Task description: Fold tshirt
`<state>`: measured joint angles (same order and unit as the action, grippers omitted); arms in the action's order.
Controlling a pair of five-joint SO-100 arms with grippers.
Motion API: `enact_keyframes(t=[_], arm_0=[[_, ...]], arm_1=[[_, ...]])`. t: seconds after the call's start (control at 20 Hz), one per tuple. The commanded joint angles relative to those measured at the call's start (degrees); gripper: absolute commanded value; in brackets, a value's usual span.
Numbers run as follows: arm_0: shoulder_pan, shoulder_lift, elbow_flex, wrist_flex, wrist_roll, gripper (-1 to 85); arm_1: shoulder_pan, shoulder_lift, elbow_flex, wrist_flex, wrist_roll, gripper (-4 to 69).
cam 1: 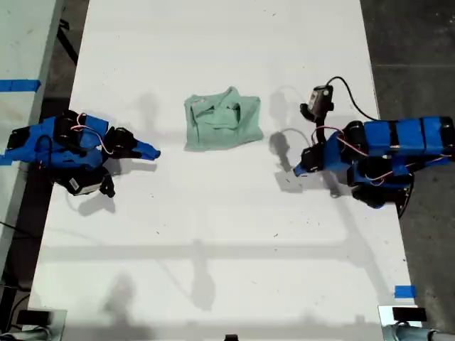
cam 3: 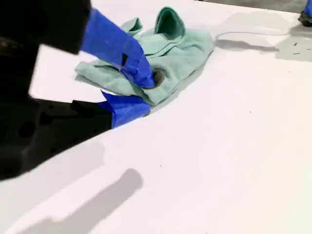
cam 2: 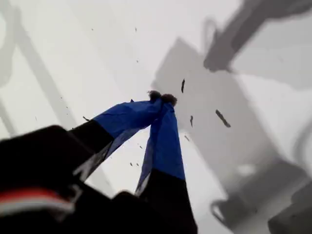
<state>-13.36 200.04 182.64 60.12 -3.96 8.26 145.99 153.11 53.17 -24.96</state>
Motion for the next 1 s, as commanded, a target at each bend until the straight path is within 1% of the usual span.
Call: enact_keyframes(t=[0.0,0.05,0.1,0.15,0.2,0.25,0.3,0.45,0.5,0.95], arm_0=[[5.27,6.15,0.18,0.09,-0.62,5.5],[6.33,6.15,0.18,0.09,-0.62,5.5],[7.03,6.15,0.18,0.09,-0.62,5.5],[7.38,6.15,0.18,0.09,-0.62,5.5],[7.47,6.15,0.18,0.09,-0.62,5.5],[7.47,6.15,0.18,0.09,-0.62,5.6],[7.38,6.15,0.18,0.09,-0.62,5.6],[7.29,6.15,0.18,0.09,-0.62,5.7],[7.21,6.15,0.18,0.09,-0.62,5.7],[7.21,6.15,0.18,0.09,-0.62,5.7]], arm_1=[[-2.90,15.21,9.05,3.08,11.43,-1.8],[-3.43,21.36,13.10,5.19,17.14,-1.9],[-3.78,29.44,17.49,8.61,23.03,-1.9],[-3.96,41.04,22.50,13.36,28.30,-1.9],[-4.83,51.24,23.29,17.23,23.99,-0.5],[-3.52,53.53,22.94,18.11,20.21,-0.5],[-2.02,52.65,22.94,18.28,14.77,0.3],[1.32,53.53,22.68,18.81,-22.41,1.5],[1.14,53.53,22.50,19.16,-21.53,0.8],[1.14,53.53,22.50,19.16,-21.45,0.8]])
